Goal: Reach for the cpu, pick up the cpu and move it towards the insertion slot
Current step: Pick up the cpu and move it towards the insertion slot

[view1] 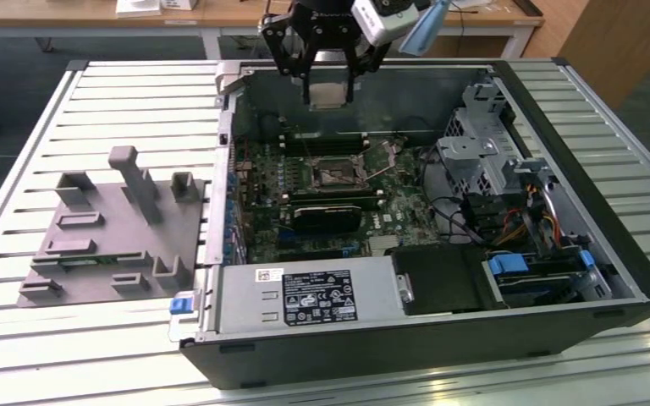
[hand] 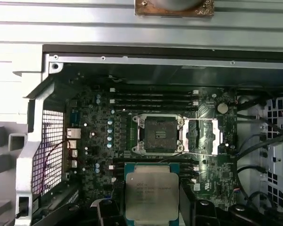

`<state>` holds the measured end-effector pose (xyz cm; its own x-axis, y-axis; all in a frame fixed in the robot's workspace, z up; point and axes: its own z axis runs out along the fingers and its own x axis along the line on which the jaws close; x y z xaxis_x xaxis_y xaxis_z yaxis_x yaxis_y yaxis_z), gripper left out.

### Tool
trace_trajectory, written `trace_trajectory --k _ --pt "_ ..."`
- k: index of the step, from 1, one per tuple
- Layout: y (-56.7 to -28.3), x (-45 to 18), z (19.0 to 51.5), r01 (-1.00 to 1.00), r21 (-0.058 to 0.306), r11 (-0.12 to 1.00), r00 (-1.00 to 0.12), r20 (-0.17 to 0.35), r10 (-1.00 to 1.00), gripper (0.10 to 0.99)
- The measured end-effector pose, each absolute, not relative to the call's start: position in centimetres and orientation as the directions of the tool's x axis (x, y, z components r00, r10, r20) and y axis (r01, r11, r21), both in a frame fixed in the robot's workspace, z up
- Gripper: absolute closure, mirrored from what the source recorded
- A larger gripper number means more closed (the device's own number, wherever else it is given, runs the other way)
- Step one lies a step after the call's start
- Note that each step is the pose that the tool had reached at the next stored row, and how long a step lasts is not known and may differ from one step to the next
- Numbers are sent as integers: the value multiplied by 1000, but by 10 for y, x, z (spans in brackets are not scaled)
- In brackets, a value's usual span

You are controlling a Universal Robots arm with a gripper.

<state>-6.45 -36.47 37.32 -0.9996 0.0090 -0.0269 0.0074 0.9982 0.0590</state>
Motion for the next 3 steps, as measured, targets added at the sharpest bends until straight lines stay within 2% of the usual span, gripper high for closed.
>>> trace_trajectory --k 3 --pt "-363 -62 373 7 59 998 -1000 -28 9 545"
